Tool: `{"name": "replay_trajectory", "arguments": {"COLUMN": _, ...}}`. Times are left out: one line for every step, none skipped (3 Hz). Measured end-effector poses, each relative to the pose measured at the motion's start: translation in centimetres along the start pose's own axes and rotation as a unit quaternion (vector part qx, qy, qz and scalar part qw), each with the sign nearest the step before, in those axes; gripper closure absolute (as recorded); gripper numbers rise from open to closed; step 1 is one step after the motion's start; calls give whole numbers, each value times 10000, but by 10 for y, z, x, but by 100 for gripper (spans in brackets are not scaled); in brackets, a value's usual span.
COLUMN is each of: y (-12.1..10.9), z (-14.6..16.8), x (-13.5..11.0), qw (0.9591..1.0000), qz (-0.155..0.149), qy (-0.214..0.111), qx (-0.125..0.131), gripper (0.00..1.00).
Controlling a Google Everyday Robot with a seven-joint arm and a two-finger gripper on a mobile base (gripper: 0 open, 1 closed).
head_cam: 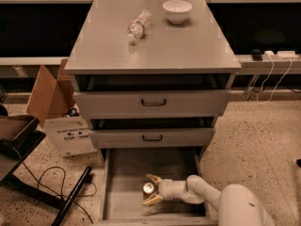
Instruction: Pick orange can from bottom drawer and place on counter
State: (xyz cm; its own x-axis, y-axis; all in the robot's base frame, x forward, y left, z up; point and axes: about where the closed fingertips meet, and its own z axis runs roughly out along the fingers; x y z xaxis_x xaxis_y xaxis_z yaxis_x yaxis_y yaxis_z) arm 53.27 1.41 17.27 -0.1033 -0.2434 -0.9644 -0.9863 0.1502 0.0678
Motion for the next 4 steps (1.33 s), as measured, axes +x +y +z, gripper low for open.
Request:
{"name": "replay_trajectory", "arguments": {"y": -3, "z": 1, "x": 1, "qw": 10000, "qz": -13, "qy": 8, "qx": 15, "gripper": 42}}
{"name": "replay_trajectory", "arguments": {"y": -3, "z": 1, "x": 1, "qw": 10000, "qz": -13, "qy": 8, "qx": 15, "gripper": 73}}
{"name": "replay_trajectory", "arguments": {"y": -3, "z": 1, "x": 1, "qw": 10000, "qz": -12, "qy": 8, "qx": 15, "gripper": 96}}
{"name": "replay_trajectory", "arguments": {"y": -7, "z": -19, "x": -50, "qw": 9991, "qz": 391, "qy": 171, "qx": 29, "gripper": 100}}
